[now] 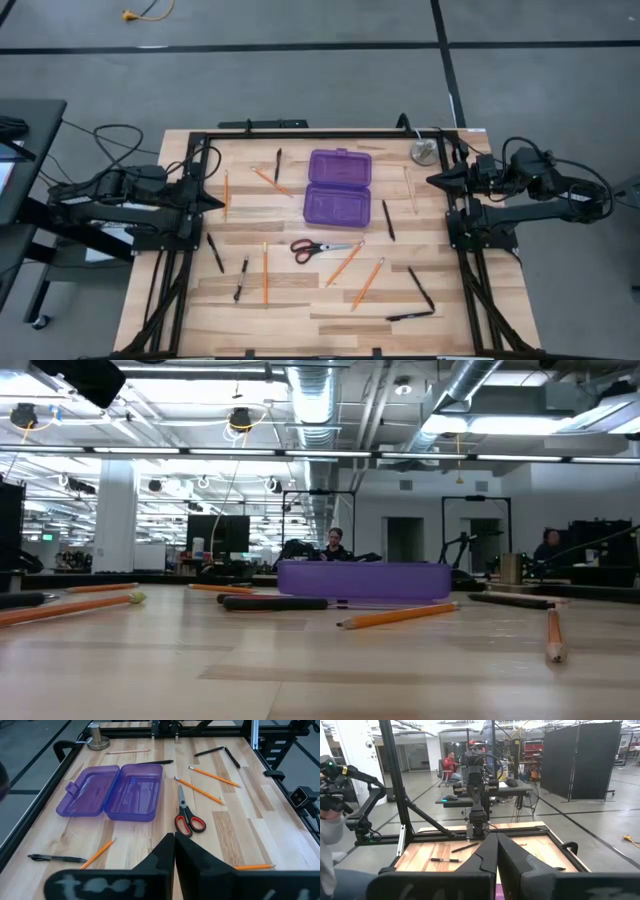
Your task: Pick & place school supplies into a supply box
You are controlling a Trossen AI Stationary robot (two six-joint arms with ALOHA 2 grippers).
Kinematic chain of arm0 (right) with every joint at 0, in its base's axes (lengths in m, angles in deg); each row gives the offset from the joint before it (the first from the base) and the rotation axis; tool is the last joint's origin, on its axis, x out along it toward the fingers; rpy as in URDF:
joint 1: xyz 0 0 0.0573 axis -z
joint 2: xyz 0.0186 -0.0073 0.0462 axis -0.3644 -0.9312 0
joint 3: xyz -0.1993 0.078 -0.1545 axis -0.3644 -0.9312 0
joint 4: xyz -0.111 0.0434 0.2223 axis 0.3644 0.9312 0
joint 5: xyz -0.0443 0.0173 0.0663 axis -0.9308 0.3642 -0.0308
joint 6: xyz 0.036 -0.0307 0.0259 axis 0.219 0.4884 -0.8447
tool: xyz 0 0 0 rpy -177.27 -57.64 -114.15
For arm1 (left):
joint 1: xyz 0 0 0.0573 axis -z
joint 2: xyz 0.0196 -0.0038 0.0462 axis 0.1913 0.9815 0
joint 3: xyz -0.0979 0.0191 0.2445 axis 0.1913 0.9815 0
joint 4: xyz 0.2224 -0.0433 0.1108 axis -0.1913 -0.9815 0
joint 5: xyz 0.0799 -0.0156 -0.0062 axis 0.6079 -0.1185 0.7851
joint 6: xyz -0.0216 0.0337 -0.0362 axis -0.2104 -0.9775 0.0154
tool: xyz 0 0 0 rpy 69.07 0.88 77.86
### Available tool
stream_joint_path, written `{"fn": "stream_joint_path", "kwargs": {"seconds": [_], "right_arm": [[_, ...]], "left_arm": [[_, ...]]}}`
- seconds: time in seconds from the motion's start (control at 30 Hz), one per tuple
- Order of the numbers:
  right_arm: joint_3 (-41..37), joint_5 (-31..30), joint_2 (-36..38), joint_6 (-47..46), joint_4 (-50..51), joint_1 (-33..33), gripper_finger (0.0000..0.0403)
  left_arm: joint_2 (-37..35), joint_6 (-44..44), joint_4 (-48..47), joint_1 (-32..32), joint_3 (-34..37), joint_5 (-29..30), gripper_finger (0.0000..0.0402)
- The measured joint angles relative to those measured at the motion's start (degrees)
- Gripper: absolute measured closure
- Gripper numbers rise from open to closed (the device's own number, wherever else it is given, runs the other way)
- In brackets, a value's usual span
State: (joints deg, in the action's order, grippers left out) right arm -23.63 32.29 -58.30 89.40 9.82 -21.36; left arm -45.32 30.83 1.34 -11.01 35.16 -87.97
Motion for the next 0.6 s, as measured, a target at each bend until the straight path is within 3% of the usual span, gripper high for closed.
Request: {"fn": "stream_joint_path", "kwargs": {"seconds": [0.33, 0.6], "right_arm": [[0.0, 0.0, 0.0, 0.0, 0.0, 0.0, 0.0403], [0.0, -0.3, 0.0, 5.1, -2.6, 0.2, 0.0403]], "left_arm": [[0.0, -1.7, 0.0, 0.0, 0.0, 0.4, 0.0401], [0.0, -6.6, 0.1, 0.0, 0.0, 6.1, 0.0401]]}}
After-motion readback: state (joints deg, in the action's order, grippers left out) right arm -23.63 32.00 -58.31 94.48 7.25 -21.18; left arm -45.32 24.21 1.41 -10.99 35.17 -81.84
